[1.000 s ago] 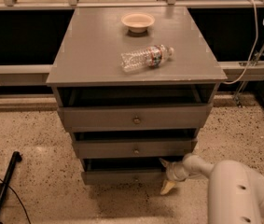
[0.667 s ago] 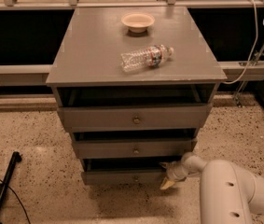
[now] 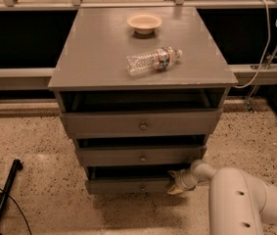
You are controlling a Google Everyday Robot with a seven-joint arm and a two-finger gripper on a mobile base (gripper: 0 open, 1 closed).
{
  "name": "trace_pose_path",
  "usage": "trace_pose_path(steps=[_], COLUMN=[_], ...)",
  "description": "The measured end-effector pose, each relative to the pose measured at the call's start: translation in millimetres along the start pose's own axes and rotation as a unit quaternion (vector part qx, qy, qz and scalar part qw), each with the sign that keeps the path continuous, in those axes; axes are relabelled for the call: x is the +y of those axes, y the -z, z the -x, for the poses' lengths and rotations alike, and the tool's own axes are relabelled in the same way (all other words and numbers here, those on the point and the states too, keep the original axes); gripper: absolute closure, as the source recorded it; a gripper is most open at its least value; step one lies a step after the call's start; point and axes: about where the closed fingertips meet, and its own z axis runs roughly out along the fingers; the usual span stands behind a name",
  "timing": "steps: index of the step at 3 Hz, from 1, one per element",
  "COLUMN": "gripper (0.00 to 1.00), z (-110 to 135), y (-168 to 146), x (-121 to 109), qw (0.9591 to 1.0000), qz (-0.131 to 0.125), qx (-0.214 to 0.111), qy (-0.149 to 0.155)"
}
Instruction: Open bottom drawer
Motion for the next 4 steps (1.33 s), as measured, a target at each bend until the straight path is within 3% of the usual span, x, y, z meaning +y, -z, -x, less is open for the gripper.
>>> trace_pose_path(steps=[2,4], gripper=[0.34,0.38], z=[37.2,50.8], y=[23.9,44.7], x=[39.5,75.1], qw=[0.9981,0.9946], qz=[0.030,0.079], qx=[-0.042,-0.055], qy=[0.034,0.038])
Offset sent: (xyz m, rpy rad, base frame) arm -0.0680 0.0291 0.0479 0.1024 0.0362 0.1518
